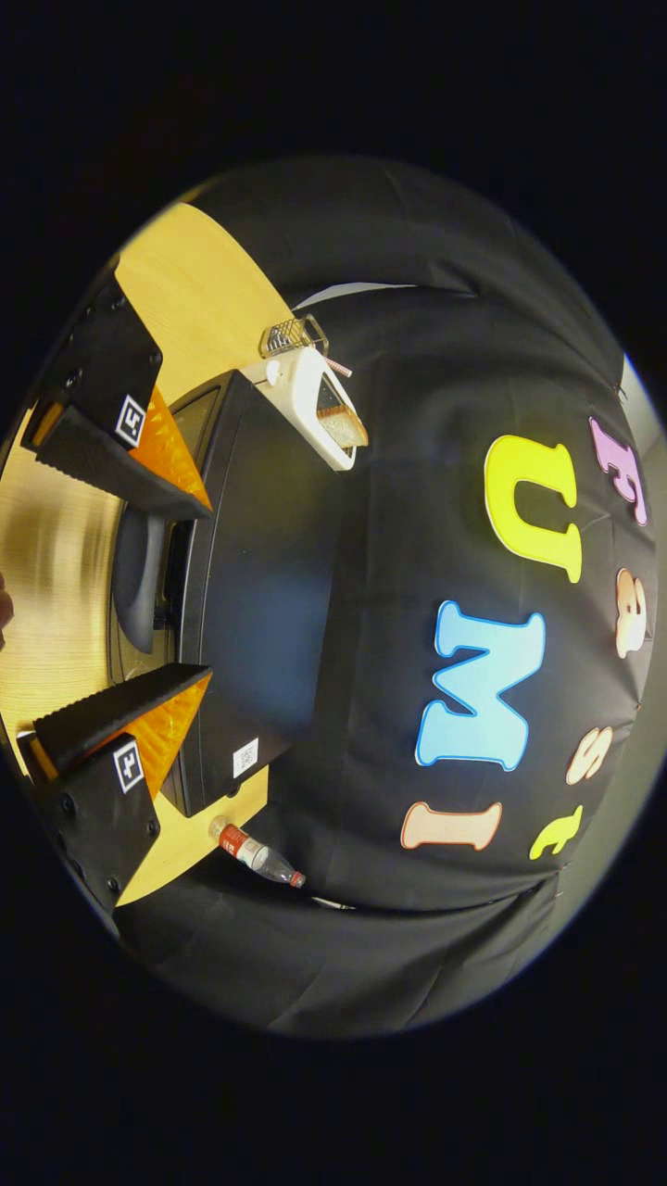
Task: Open the toaster oven, put the food inside, and close the toaster oven door.
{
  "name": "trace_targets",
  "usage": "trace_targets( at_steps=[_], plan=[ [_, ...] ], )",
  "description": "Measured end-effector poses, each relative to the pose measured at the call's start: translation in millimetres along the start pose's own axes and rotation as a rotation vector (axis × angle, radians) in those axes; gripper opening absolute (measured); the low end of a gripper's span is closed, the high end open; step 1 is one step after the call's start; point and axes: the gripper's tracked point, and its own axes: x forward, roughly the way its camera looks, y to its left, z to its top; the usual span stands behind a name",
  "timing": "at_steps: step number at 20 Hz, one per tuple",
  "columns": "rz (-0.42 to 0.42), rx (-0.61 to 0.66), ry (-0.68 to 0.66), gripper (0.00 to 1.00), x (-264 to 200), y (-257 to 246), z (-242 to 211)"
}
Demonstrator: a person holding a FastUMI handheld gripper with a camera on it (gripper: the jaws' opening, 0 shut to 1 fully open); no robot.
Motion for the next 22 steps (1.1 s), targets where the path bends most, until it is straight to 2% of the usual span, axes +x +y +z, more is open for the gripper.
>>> trace_targets(
  at_steps=[4,9,22],
  plan=[
    [-0.002,0.039,0.001,0.99,5,0,-5],
    [0.027,0.149,0.039,0.96,12,7,-11],
    [0.035,0.138,0.065,0.98,-14,13,-32]
  ],
)
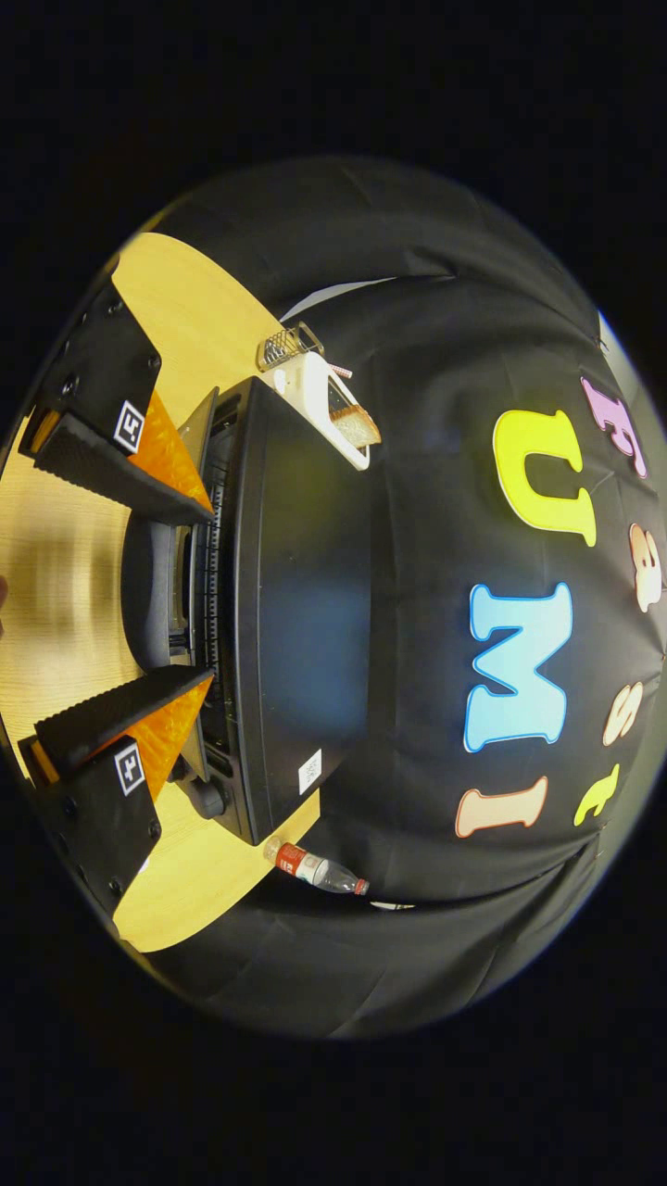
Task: Open the toaster oven, put the food inside, and close the toaster oven door.
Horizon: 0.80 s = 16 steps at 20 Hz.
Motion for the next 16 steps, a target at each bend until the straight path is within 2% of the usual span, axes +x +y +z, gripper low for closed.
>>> trace_targets(
  at_steps=[4,16],
  plan=[
    [0.005,0.023,0.033,0.97,-14,0,-21],
    [0.001,-0.032,0.087,0.98,-39,4,-72]
  ],
)
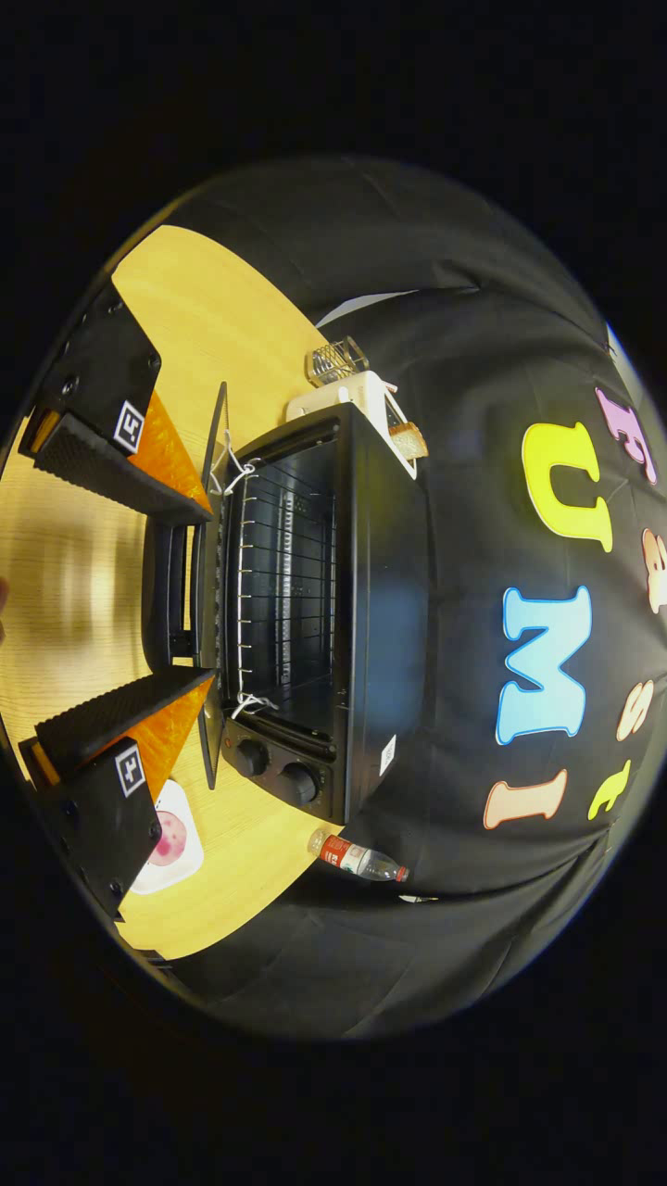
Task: Open the toaster oven, put the food inside, and close the toaster oven door.
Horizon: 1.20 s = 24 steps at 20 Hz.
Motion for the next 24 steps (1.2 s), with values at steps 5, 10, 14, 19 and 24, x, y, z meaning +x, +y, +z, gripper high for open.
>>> trace_targets(
  at_steps=[5,10,14,19,24],
  plan=[
    [0.045,0.003,0.207,0.99,4,5,-66],
    [0.047,0.034,0.296,0.98,5,-5,-93],
    [0.058,0.004,0.270,0.98,-11,-15,-84],
    [0.087,0.001,0.267,0.98,-34,-35,-77],
    [0.021,-0.064,0.232,0.98,-69,-94,-59]
  ],
)
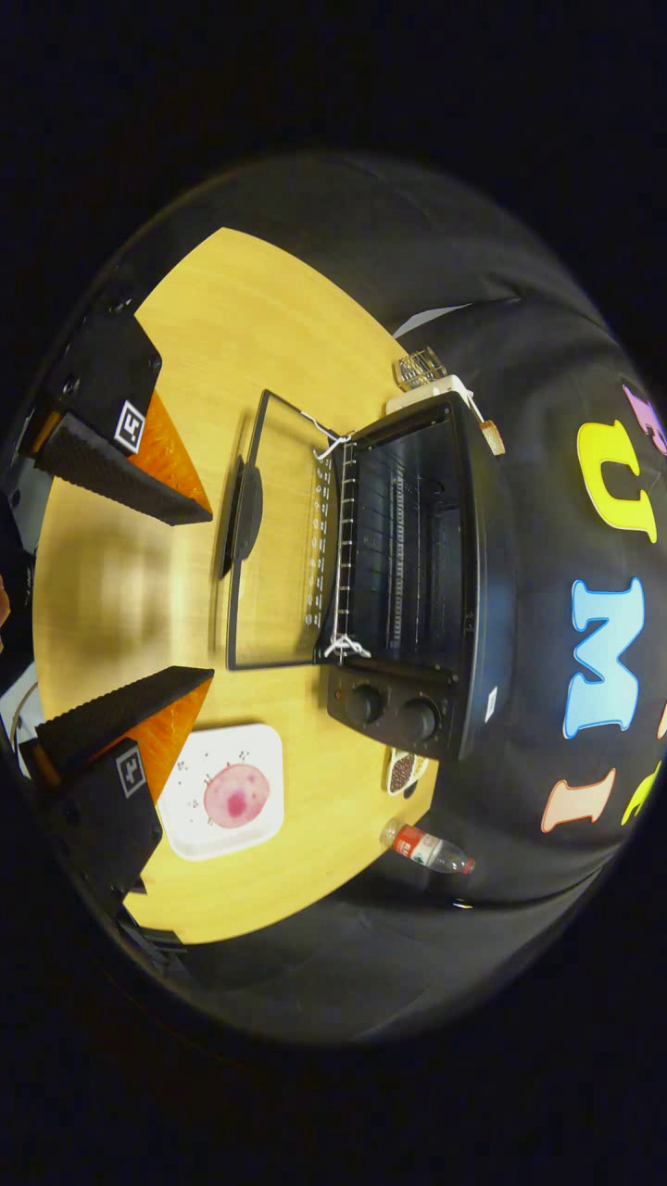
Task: Open the toaster oven, put the food inside, and close the toaster oven door.
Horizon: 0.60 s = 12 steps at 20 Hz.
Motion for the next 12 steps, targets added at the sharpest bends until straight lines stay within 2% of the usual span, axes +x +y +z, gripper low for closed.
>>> trace_targets(
  at_steps=[2,6,12],
  plan=[
    [-0.055,-0.018,-0.025,0.97,-15,-34,7],
    [-0.127,0.023,-0.050,0.97,-40,-87,19],
    [-0.197,0.080,-0.034,0.97,-47,-142,23]
  ],
)
